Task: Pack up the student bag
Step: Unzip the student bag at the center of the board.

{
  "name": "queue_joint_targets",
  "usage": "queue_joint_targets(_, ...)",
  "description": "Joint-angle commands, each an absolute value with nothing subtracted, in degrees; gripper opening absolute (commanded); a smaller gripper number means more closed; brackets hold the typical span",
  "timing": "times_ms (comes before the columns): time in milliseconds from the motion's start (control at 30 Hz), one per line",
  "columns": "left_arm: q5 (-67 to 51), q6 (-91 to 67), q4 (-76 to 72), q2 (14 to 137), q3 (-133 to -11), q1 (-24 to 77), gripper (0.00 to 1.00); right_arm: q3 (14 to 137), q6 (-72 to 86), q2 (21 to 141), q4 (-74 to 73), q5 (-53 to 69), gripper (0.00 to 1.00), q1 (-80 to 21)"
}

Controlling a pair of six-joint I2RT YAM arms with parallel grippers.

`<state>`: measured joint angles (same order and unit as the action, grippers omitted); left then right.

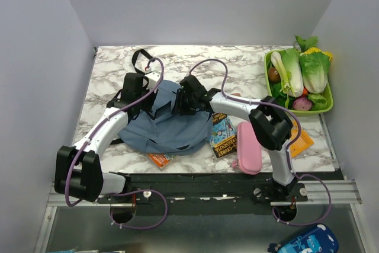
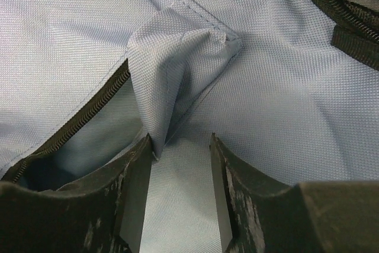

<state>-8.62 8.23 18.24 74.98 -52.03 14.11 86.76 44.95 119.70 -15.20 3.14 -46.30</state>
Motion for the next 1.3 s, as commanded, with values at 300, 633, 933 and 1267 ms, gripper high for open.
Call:
queue_joint_targets(300, -21.18, 0.8, 24.26, 72.6, -59.41, 12.13, 0.0, 86.66, 42.19, 123.05, -17.23, 2.02, 0.58, -46.67)
queue_joint_targets(633, -22.76, 1.49, 24.08, 72.42, -57.48, 11.25, 0.0, 83.24, 38.41, 113.65, -13.98, 0.62, 0.76, -45.97)
queue_joint_targets(933, -18.47, 6.76, 27.33, 71.01, -55.29, 19.67, 0.53, 79.55, 40.51, 114.34, -13.01, 1.06, 0.75, -45.7)
queue_joint_targets(1267, 4.02, 10.81, 18.47, 72.69, -53.0, 23.99, 0.69, 75.68, 42.1, 115.93, -11.69, 0.35, 0.74, -45.35)
